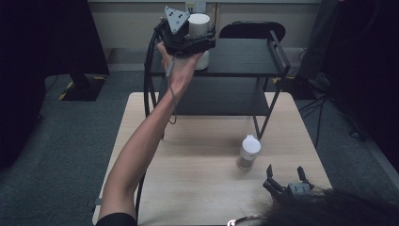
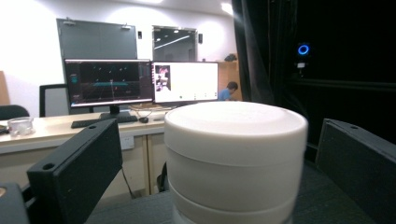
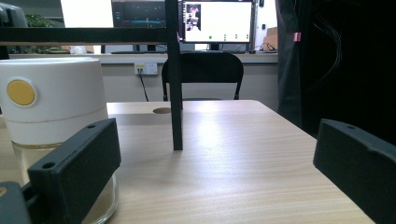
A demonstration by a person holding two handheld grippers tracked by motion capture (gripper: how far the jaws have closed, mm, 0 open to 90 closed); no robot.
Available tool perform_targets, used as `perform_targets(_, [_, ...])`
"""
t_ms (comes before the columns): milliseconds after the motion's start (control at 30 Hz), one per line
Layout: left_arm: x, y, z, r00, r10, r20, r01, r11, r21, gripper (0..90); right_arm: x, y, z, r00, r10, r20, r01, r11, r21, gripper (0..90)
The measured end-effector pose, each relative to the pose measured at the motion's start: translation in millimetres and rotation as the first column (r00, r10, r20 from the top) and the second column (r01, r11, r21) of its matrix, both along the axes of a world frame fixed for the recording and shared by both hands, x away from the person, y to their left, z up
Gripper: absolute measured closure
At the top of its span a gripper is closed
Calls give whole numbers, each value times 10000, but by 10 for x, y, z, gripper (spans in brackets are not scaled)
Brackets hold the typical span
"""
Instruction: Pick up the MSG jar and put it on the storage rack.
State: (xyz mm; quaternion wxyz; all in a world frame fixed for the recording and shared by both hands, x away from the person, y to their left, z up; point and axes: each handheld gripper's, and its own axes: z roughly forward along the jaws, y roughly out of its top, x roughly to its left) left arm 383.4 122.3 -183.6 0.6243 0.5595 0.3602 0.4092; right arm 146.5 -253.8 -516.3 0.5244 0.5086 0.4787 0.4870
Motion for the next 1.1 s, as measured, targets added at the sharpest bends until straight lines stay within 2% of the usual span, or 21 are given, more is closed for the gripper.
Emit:
perform_targets(133, [-61,-3,38,9999,-12,-169,15,9999,151,0,0,1,1,10000,-1,-5,1,10000,-9,0])
perform_targets(233, [-124,-2,11,10000,7,28,-8,9998,194,0,0,4,1,10000,-23,-5,23,10000,-9,0])
perform_targets(300, [-171,8,-3,10000,7,87,-7,10000,80,0,-1,7,0,10000,-43,-1,43,10000,-5,0])
perform_targets(400, [-231,32,21,9999,-81,-119,81,10000,0,0,-1,9,1,10000,-53,-6,53,10000,-8,0])
perform_targets(433, [-265,31,37,9996,-81,-267,82,9999,57,0,-1,9,1,10000,-54,-9,54,10000,-9,0])
perform_targets(567, [-372,41,11,9989,-218,-420,230,9993,282,0,0,11,4,10000,-64,-27,63,10000,-17,0])
perform_targets(667, [-462,62,-68,9990,-342,-304,346,9993,120,0,-1,11,5,10000,-61,-29,61,10000,-13,0])
perform_targets(833, [-579,113,-191,9969,-677,-404,673,9977,-119,0,0,10,3,10000,-63,-22,63,10000,-30,0])
perform_targets(933, [-679,114,-331,9980,-600,-180,598,9982,-107,0,0,13,4,10000,-74,-21,74,10000,-13,0])
perform_targets(1100, [-865,141,-604,9986,-520,-52,519,9986,-135,0,0,13,4,10000,-84,-22,84,10000,-28,0])
